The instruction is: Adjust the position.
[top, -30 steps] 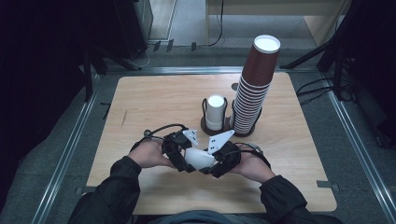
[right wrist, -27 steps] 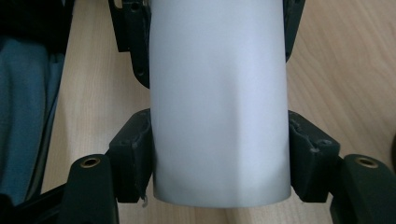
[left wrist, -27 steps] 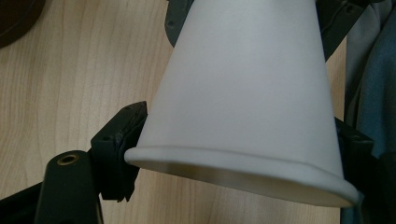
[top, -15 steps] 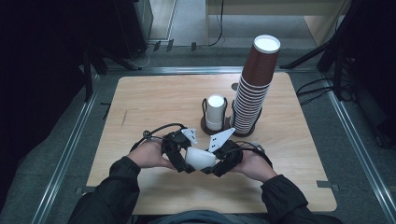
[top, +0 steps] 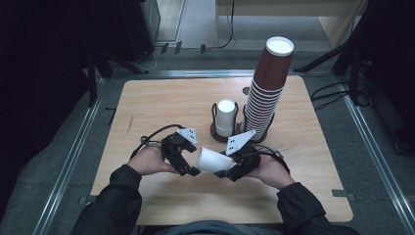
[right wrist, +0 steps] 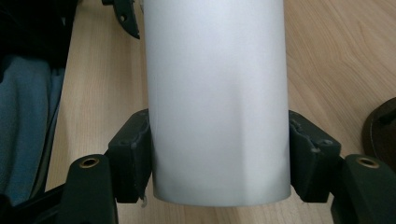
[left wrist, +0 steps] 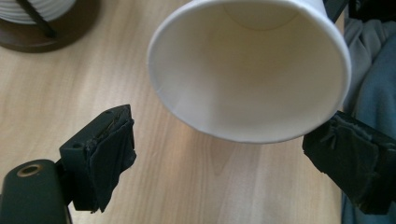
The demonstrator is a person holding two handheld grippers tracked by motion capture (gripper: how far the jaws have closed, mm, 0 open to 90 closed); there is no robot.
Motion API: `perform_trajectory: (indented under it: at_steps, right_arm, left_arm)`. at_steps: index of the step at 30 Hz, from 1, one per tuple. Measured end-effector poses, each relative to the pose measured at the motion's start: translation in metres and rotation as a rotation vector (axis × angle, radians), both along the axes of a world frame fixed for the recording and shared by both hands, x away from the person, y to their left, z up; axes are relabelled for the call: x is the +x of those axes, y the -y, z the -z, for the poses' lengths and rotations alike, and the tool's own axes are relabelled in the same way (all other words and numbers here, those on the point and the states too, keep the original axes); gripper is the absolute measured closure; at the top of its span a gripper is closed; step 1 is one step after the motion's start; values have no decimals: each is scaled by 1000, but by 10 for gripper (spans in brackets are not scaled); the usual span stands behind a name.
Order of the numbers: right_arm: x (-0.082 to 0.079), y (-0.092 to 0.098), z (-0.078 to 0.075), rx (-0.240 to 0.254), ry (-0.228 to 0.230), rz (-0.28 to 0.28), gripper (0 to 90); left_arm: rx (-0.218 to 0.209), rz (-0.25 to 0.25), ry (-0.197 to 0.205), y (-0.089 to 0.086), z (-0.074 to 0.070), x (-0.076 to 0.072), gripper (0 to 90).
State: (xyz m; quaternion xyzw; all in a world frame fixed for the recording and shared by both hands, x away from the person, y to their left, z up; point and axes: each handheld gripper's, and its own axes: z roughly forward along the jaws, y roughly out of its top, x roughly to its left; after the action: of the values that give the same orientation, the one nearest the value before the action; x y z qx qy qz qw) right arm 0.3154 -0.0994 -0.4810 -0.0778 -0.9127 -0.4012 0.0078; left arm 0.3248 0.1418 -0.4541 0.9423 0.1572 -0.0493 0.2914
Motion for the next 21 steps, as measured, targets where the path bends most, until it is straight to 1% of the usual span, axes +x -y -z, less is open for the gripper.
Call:
perform_trajectory:
  at_steps: [2,3,4,8,9,10,12,14,15,16,17,19,20,21]
  right_arm:
    - [0,1,0,3,-6,1,337]
    - [0,1,-1,9,7,2,337]
    - [0,2,-1,9,6,3,337]
    - [1,3,-2,29,11,5,337]
    - [0,4,-3,36,10,6,337]
    - [0,4,-3,40,11,7,337]
    - [1,5,-4,53,18,5,336]
    - [1,6,-5,62,23,4,336]
    - [1,6,-5,70,23,1,336]
    - [1,6,-5,75,24,1,336]
    - [0,7,-6,74,7,3,336]
    - [0,7,-7,89,13,1,336]
    - [-1,7,-7,94,4,-1,336]
    - [-1,7,-8,102,4,-2,336]
  left_arm:
    - [-16,-1,-5,-2,-1,0,93]
    - [-20,-4,6,-3,-2,0,93]
    - [-29,-8,7,-4,-2,0,93]
    - [-81,-29,3,-6,-3,1,77]
    - [-98,-31,8,-6,-3,1,71]
    - [-119,-38,-2,-6,-3,0,71]
    - [-155,-49,-4,-7,-4,0,68]
    - [-197,-49,-14,-7,-5,0,68]
    - [-211,-50,-9,-6,-5,0,68]
    - [-215,-46,-8,-6,-6,0,68]
    - [-224,-47,-7,-5,-6,-1,69]
    - [-237,-44,-9,-3,-5,-1,69]
    - [-239,-42,-12,-2,-5,-1,69]
    - [-244,-41,-9,-1,-5,-2,69]
